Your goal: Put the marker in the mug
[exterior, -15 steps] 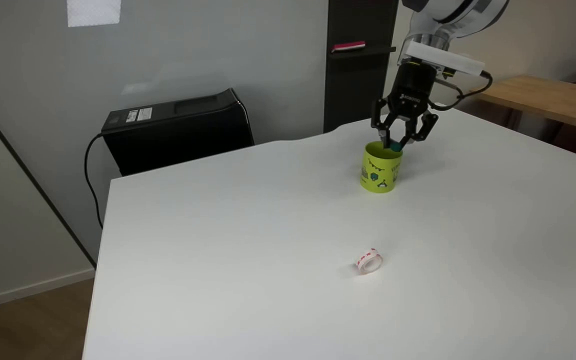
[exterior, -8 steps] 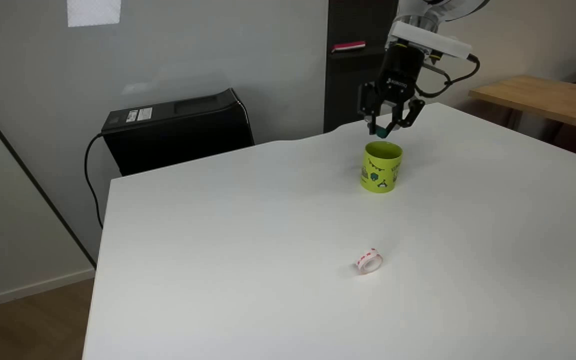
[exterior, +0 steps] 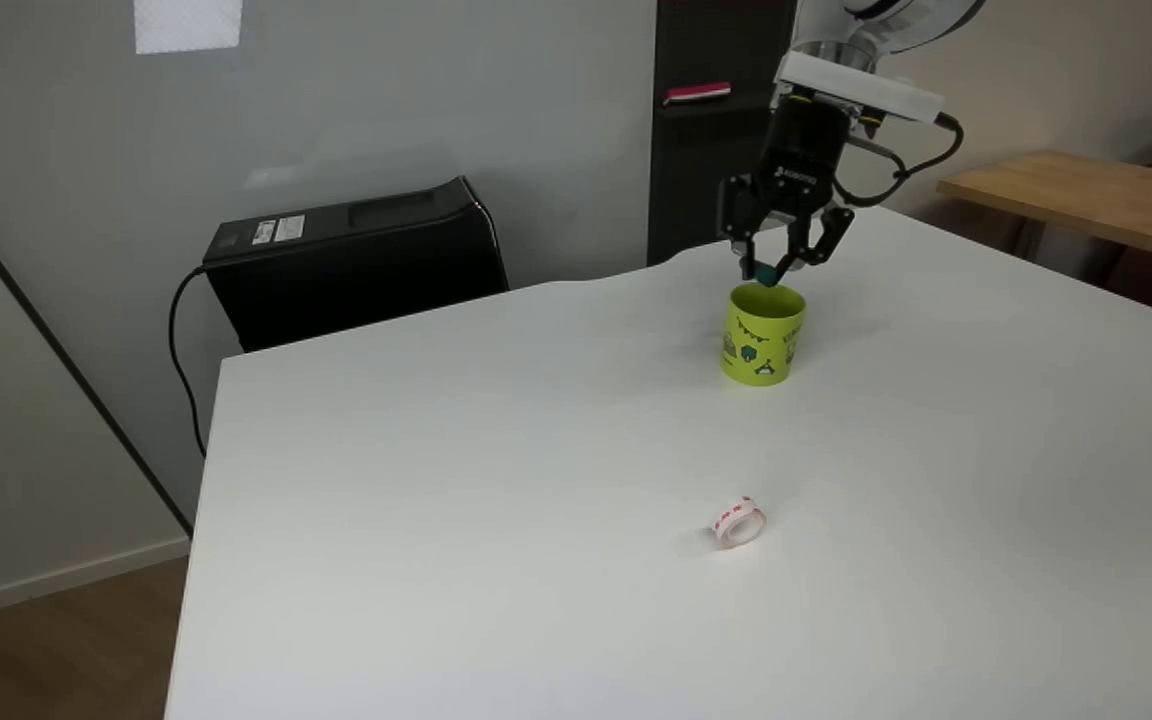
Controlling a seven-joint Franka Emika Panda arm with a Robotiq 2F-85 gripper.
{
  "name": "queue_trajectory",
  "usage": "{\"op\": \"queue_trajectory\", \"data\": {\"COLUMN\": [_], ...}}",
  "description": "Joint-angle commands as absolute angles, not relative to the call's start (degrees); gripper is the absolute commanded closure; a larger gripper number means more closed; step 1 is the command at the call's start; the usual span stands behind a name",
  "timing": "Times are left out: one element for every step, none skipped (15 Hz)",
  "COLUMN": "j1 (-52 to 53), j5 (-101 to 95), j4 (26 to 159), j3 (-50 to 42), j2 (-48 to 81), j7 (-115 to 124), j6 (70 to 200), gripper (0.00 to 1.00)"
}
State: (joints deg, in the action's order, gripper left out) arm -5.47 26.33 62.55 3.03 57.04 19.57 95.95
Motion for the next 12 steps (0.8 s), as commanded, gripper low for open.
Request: {"op": "queue_trajectory", "data": {"j1": [-5.8,-5.8,-5.9,-6.0,-6.2,-6.4,-6.7,-7.0,-7.4,-7.7,-8.1,-8.5], "j5": [28.0,28.4,28.7,29.0,29.5,29.9,30.4,30.9,31.3,31.6,32.2,32.5], "j4": [63.5,64.0,64.4,64.9,65.4,65.8,66.2,66.6,66.7,66.8,67.0,67.1], "j3": [3.3,3.2,3.2,3.2,3.3,3.2,3.3,3.2,3.2,3.1,3.1,3.1], "j2": [57.1,57.0,57.1,57.1,57.1,57.1,57.2,57.3,57.5,57.6,57.7,57.9], "j7": [22.5,22.8,23.0,23.0,23.1,23.1,23.0,23.0,23.0,22.9,22.8,22.6], "j6": [95.5,95.6,95.6,95.8,95.8,96.0,96.0,96.1,95.8,95.8,95.9,96.0], "gripper": [0.95,0.95,0.95,0.95,0.95,0.95,0.95,0.95,0.95,0.95,0.95,0.95]}}
